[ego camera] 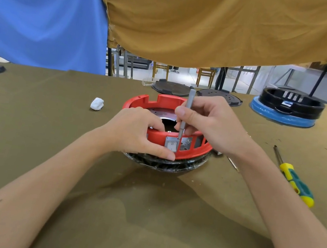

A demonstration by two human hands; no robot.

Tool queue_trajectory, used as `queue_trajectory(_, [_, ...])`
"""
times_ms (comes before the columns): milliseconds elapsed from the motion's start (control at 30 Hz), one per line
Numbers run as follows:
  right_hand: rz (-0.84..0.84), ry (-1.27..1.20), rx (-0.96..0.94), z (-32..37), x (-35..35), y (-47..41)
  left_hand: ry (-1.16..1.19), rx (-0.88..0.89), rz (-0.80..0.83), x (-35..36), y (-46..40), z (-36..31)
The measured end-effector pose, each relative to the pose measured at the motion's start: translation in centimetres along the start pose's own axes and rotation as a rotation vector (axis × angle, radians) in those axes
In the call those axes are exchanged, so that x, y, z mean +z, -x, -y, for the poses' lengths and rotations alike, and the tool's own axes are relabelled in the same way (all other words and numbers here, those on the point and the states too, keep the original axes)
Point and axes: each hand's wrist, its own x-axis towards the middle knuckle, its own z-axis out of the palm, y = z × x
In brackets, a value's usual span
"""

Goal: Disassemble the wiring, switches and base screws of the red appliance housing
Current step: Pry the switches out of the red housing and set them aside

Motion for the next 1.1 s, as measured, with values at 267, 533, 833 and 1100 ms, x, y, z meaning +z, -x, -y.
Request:
queue_trajectory(267, [0.038, -0.012, 0.204, 0.3, 0.1, -1.1, -0.022, 0.007, 0.016, -0.1, 0.0, 0.0])
queue_trajectory(533, [-0.119, -0.114, 0.021, -0.3, 1.0, -0.2, 0.0, -0.007, 0.014, -0.1, -0.1, -0.2])
queue_trajectory(833, [-0.014, 0.149, -0.061, 0.4, 2.7, -0.3, 0.038, -0.007, 0.008, -0.2, -0.1, 0.0])
queue_trajectory(1100, [0.065, 0.369, 0.063, 1.9, 3.5, -2.0, 0.066, 0.027, 0.012, -0.2, -0.1, 0.3])
